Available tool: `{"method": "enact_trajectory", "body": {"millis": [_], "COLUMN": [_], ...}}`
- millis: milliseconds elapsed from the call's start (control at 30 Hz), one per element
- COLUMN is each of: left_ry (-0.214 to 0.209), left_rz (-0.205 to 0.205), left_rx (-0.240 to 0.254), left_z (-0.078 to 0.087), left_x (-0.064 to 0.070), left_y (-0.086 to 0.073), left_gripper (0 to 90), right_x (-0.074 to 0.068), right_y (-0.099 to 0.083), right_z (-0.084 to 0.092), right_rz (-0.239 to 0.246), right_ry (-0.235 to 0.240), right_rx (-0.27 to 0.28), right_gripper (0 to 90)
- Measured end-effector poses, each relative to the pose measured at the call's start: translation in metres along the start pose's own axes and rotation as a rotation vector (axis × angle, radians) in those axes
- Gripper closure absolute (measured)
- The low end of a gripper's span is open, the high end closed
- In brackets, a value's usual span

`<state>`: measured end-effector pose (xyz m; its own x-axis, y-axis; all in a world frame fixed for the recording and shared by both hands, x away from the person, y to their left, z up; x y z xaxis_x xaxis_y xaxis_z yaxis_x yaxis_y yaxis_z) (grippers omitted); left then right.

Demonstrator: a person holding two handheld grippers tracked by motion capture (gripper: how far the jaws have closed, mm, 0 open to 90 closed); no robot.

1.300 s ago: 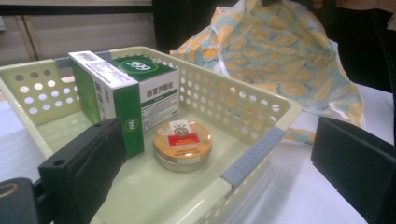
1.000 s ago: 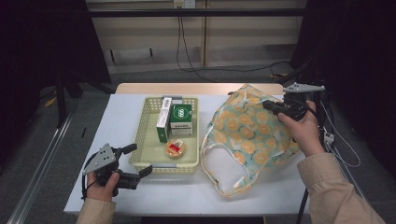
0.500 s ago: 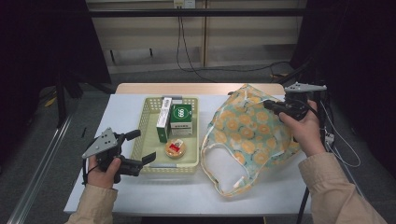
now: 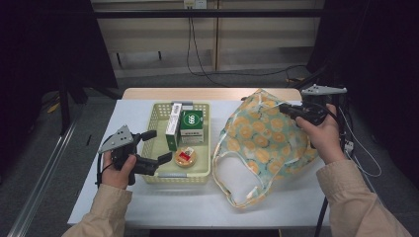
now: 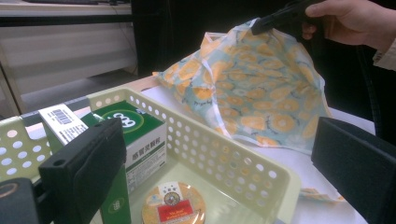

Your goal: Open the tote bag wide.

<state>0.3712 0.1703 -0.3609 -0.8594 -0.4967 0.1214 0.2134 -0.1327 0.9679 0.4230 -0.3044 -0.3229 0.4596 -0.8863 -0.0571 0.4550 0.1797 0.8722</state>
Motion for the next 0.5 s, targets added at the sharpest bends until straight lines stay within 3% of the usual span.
{"method": "enact_trajectory", "body": {"millis": [500], "left_ry": [-0.014], "left_rz": [0.015], "left_rx": [-0.04], "left_z": [-0.021], "left_x": [-0.008], "left_y": [0.008], "left_gripper": [2.9], "right_x": [-0.001], "right_y": [0.002], "right_z": [-0.002], "right_rz": [0.005], "right_ry": [-0.001], "right_rx": [-0.003], "right_gripper": [90.0]}}
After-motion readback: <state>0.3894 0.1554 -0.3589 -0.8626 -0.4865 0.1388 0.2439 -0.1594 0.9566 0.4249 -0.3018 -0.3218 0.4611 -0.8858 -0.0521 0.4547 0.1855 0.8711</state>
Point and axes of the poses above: each handheld gripper's, and its own axes: z roughly backward along the jaws, y roughly out of its top, x roughly to its right, the point moved 2 cm from there along -z, roughly forward along the jaws, and after that the axes turned 1 degree about x, right-handed, at the moved point
